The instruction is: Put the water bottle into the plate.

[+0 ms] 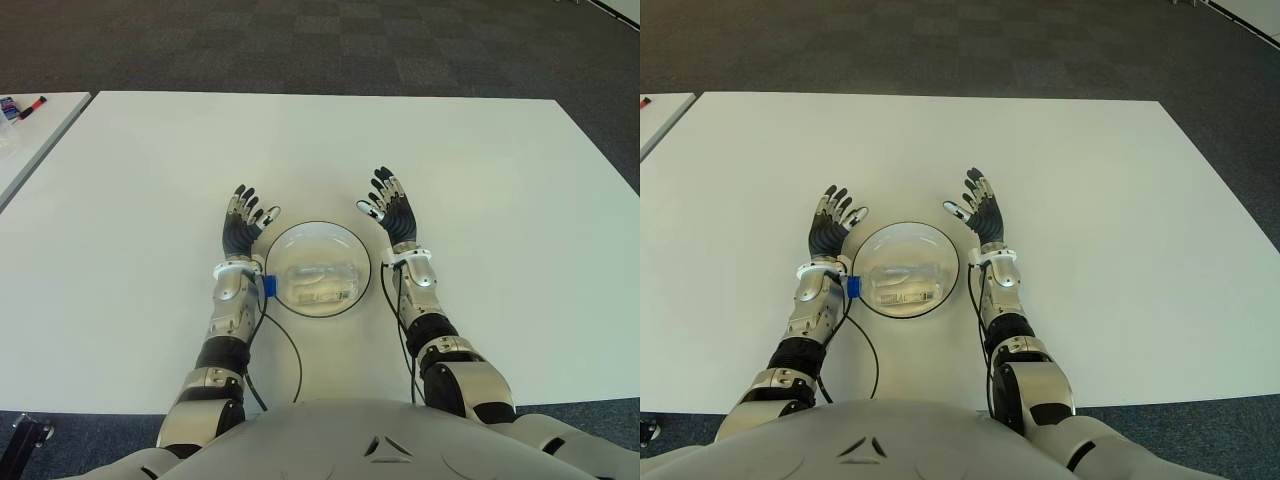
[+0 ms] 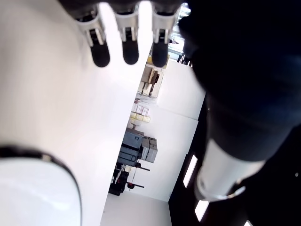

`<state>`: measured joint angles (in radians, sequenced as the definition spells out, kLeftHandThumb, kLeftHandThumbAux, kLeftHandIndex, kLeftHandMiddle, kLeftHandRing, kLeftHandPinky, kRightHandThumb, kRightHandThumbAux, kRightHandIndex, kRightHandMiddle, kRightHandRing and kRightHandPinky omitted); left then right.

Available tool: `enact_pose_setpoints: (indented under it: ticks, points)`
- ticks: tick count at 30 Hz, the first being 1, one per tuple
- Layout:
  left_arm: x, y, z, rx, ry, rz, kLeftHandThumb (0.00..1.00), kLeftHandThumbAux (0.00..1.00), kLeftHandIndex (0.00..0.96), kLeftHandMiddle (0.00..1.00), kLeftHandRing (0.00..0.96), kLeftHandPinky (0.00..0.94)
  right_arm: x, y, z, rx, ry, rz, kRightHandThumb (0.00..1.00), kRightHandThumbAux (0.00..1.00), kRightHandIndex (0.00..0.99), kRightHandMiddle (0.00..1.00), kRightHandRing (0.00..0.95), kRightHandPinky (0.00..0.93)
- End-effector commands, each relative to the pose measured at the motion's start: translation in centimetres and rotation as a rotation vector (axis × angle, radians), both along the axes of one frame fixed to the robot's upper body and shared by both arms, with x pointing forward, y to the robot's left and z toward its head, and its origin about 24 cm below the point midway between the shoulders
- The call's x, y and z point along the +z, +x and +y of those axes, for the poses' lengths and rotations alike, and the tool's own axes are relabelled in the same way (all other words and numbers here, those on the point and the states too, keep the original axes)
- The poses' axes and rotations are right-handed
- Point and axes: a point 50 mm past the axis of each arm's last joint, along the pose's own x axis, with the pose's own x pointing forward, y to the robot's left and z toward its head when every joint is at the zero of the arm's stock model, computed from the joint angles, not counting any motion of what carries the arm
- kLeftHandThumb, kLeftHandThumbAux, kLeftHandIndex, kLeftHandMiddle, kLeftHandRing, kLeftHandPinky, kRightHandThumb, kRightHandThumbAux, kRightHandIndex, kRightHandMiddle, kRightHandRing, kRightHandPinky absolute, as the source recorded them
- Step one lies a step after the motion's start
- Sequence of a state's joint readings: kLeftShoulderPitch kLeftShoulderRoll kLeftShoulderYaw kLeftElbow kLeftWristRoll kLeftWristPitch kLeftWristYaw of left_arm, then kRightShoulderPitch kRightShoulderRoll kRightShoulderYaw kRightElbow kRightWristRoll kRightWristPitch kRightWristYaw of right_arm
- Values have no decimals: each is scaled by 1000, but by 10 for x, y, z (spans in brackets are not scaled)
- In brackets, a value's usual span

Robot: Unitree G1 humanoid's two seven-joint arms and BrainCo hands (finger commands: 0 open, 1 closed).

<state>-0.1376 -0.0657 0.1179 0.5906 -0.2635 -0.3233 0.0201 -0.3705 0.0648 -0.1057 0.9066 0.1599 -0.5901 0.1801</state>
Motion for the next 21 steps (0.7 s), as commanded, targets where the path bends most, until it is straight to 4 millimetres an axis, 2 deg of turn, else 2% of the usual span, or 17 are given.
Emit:
enact_pose_setpoints:
  ticks: [1, 15, 21]
  points:
    - [-12, -8, -9, -4, -59, 64, 0, 886, 91, 117, 101, 126, -6, 0, 0, -27, 43, 61, 149, 807, 0, 0, 0, 44]
    - [-12, -8, -6, -7, -55, 63, 0, 906, 110, 138, 118, 143, -17, -4, 3, -104, 143, 154, 153, 783, 0, 8, 1, 54]
    - [-12, -7, -6, -6, -50, 65, 0, 902, 112, 140, 123, 146, -22, -5, 6, -143, 225, 213, 104, 812, 0, 14, 7, 62]
